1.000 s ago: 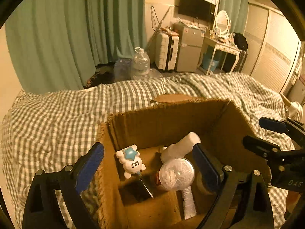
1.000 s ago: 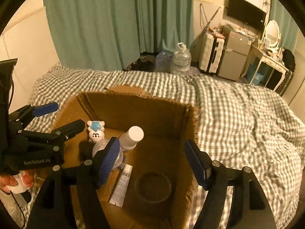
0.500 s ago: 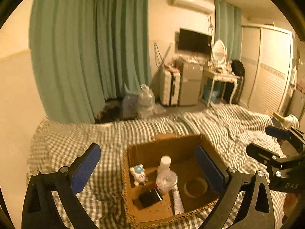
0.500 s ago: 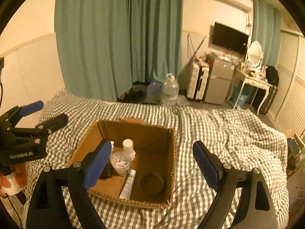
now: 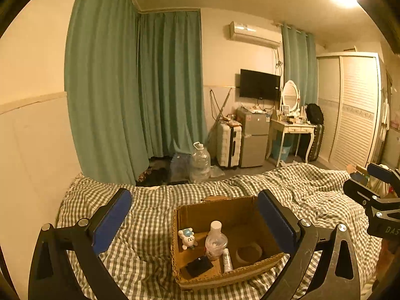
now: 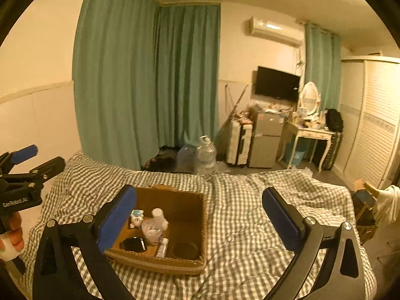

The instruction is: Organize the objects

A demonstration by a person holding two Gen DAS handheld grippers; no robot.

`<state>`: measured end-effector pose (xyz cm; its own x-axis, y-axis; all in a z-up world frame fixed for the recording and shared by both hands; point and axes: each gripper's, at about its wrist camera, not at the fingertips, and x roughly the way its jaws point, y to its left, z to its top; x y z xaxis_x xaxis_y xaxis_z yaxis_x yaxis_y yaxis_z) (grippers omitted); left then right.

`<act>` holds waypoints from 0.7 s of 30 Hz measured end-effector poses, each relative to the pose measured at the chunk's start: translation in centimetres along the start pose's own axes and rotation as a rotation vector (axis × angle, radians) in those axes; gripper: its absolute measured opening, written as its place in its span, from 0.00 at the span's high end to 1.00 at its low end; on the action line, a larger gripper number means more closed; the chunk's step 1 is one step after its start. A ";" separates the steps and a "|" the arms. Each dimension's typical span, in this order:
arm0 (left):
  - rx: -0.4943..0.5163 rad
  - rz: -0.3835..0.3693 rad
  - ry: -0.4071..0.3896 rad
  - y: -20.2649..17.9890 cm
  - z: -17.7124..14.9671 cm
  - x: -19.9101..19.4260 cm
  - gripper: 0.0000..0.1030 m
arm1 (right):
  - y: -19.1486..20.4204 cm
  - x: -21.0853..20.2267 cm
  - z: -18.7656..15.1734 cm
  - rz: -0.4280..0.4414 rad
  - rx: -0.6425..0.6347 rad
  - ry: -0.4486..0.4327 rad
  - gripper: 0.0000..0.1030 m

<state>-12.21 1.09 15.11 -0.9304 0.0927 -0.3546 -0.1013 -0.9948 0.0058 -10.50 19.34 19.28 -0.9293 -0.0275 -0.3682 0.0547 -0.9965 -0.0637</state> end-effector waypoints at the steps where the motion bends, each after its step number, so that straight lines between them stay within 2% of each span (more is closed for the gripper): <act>1: -0.002 0.001 -0.005 -0.1 -0.2 -0.3 0.00 | -0.1 -0.5 -0.1 -0.012 -0.003 -0.006 0.01; 8: -0.017 -0.011 -0.016 -0.6 -2.5 -2.0 0.00 | -1.3 -3.1 -2.4 -0.016 0.044 -0.086 0.00; 11: -0.031 -0.012 -0.035 -0.6 -4.0 -2.4 0.00 | -1.4 -3.0 -4.0 0.026 0.067 -0.105 0.00; 13: -0.036 -0.002 -0.053 -0.6 -5.4 -2.7 0.00 | -1.6 -2.8 -5.3 0.046 0.076 -0.122 0.00; 16: -0.029 0.038 -0.090 -0.6 -8.1 -3.0 0.00 | -1.0 -2.0 -7.4 0.018 0.056 -0.129 0.00; 21: -0.026 0.087 -0.081 -0.9 -12.6 -1.7 0.00 | 0.5 -0.2 -10.6 -0.012 -0.006 -0.099 0.00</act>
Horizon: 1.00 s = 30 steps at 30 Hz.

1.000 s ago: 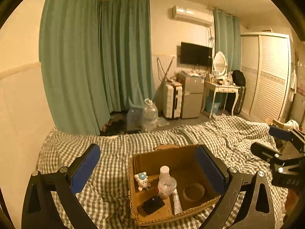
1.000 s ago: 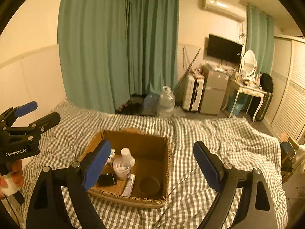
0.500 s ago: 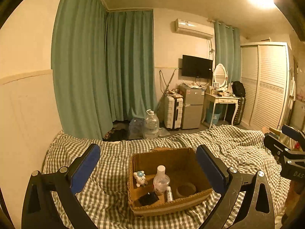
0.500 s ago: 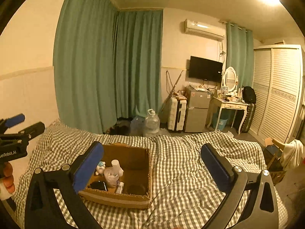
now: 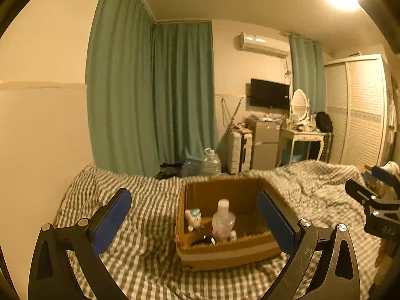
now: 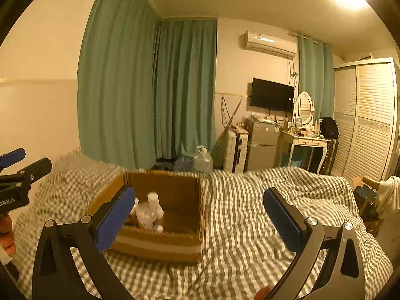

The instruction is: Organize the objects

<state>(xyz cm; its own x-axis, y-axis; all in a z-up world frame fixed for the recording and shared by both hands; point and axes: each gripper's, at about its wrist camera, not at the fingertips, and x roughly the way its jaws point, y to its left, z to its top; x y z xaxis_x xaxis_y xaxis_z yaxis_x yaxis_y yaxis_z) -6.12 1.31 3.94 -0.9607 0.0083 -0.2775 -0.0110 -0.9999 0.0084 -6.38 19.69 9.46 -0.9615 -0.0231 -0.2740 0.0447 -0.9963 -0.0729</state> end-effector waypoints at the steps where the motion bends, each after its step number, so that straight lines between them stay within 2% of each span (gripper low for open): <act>1: 0.000 0.011 0.009 -0.1 -0.9 0.3 0.00 | 0.2 0.2 -0.4 -0.007 0.002 0.008 0.00; 5: 0.012 0.047 0.031 -0.6 -3.1 1.0 0.00 | 0.4 1.1 -1.9 -0.069 0.031 0.025 0.00; 8: 0.020 0.042 0.043 -0.7 -3.8 0.9 0.00 | 0.0 1.8 -2.5 -0.060 0.053 0.045 0.00; 10: 0.034 0.051 0.040 -0.8 -3.9 1.0 0.00 | -0.2 2.1 -2.9 -0.087 0.057 0.052 0.00; 14: 0.051 0.047 0.026 -0.9 -3.8 0.6 0.00 | -0.3 2.8 -3.8 -0.084 0.050 0.134 0.00; 21: 0.024 0.044 0.053 -0.6 -3.5 0.8 0.00 | 0.2 2.3 -4.2 -0.044 0.056 0.114 0.00; 30: -0.006 0.034 0.071 -0.2 -3.9 1.0 0.00 | 1.0 1.5 -3.7 -0.052 0.028 0.089 0.00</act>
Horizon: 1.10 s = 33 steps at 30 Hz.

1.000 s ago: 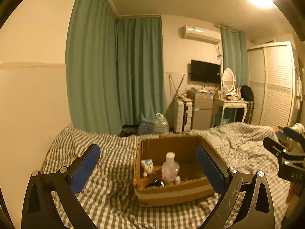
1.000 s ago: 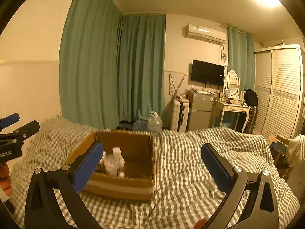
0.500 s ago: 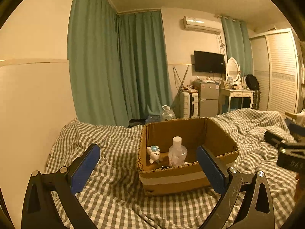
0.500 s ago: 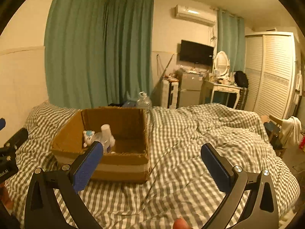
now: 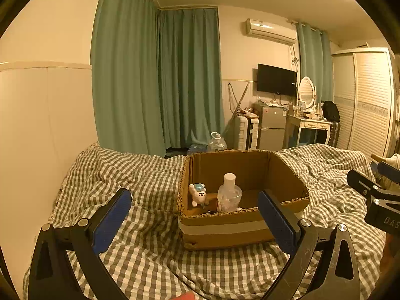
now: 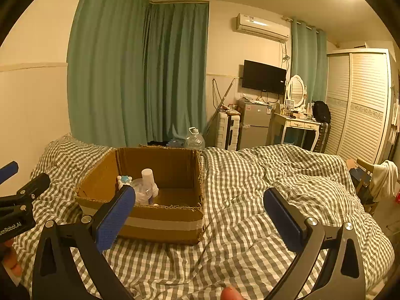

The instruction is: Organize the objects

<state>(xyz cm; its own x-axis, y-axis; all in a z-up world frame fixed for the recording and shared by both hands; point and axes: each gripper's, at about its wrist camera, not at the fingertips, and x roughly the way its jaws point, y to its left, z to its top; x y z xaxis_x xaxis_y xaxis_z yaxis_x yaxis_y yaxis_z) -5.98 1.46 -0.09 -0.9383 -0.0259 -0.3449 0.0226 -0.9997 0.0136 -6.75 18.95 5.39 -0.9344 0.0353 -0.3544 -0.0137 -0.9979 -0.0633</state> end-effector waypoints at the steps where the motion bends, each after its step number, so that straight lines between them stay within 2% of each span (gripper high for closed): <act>1: 0.007 0.003 -0.003 0.0 0.0 0.0 0.00 | 0.0 0.0 0.0 0.000 0.001 0.002 0.00; 33: -0.013 -0.008 0.025 0.3 -0.4 0.2 0.00 | 0.2 -0.4 0.1 -0.007 -0.011 0.013 0.00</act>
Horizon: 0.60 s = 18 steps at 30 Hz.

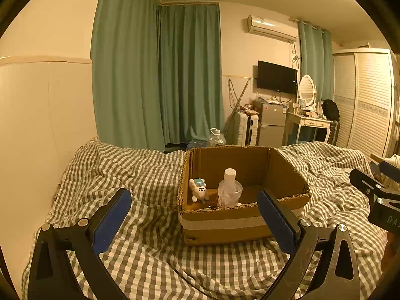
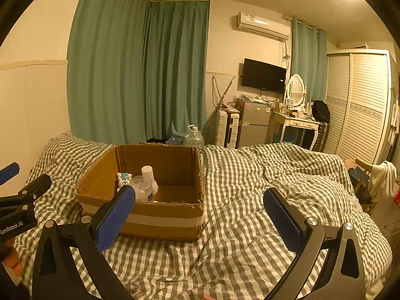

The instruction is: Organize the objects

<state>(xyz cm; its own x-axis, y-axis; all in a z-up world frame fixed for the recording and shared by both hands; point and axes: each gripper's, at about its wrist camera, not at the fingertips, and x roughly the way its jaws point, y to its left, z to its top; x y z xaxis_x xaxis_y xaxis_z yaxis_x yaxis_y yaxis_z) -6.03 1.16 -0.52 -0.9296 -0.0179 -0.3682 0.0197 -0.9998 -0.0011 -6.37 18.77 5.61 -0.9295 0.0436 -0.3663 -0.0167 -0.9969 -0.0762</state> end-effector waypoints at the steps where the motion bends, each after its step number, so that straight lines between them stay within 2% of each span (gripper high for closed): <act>1: 0.002 0.001 0.001 -0.1 -0.1 0.0 0.00 | 0.0 0.0 0.0 0.001 0.000 0.001 0.00; 18: 0.011 -0.002 0.009 -0.3 -0.3 0.0 0.00 | 0.1 -0.1 -0.1 0.001 -0.007 0.008 0.00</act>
<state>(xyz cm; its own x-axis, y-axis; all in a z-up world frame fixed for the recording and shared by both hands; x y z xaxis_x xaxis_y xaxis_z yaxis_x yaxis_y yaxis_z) -5.95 1.43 -0.79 -0.9264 -0.0154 -0.3763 0.0135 -0.9999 0.0077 -6.27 18.69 5.54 -0.9265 0.0435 -0.3737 -0.0134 -0.9965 -0.0828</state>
